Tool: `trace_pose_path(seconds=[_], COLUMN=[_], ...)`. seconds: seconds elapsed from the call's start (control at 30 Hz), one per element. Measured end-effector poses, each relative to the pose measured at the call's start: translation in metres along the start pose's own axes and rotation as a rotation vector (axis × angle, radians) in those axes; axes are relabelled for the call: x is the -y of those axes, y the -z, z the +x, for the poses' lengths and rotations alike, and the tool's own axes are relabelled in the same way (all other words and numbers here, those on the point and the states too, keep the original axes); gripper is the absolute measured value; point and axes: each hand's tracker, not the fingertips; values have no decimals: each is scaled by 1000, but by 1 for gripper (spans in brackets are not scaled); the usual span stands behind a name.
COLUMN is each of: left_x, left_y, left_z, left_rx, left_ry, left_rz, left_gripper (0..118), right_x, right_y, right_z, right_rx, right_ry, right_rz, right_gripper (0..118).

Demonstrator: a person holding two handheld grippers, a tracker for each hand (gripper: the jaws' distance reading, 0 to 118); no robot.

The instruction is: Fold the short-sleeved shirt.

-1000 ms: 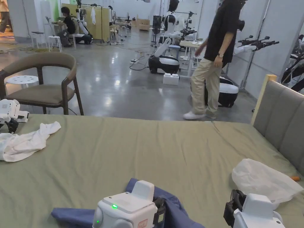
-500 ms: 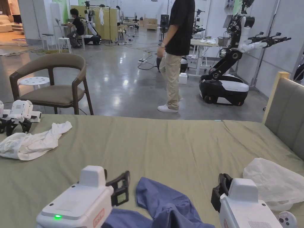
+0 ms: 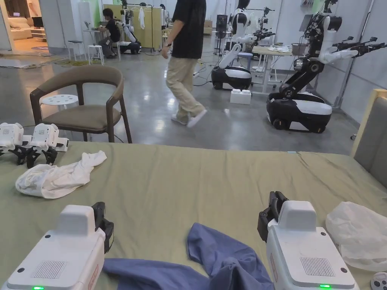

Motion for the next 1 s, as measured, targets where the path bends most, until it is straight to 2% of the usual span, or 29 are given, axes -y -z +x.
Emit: trace_pose_path(seconds=[0.23,0.27,0.3,0.33,0.37,0.4,0.43,0.57,0.63,0.7,0.8,0.9,1.0], left_x=[75,87,102,116,126,139,155,185,182,177,174,170,167], left_y=[66,74,86,94,101,108,119,125,119,111,104,94,86], left_z=[-23,-23,-23,-22,-20,-18,-17,-1,12,27,44,51,39], left_rx=[187,201,191,177,180,188,193,145,113,73,79,114,142], left_ry=[-158,-164,-185,-196,-195,-197,-204,-194,-78,-39,18,52,16], left_rz=[-571,-644,-722,-783,-837,-896,-947,-1061,-999,-998,-979,-955,-921], left_gripper=[1,8,21,51,73,82,82,81,80,75,48,2,0], right_x=[16,20,24,28,31,36,40,53,59,63,72,82,98], right_y=[2,2,2,1,1,0,0,-3,-4,-5,-6,-3,8], right_z=[5,7,9,11,13,16,18,29,36,41,49,60,75], right_rx=[-9,-9,-6,0,2,6,12,33,48,60,74,82,45], right_ry=[-24,-22,-21,-21,-21,-21,-22,-28,-28,-25,-12,-1,20], right_rz=[-60,-72,-85,-98,-107,-118,-131,-172,-193,-210,-236,-282,-423], right_gripper=[5,5,5,5,5,5,5,5,5,5,5,5,9])
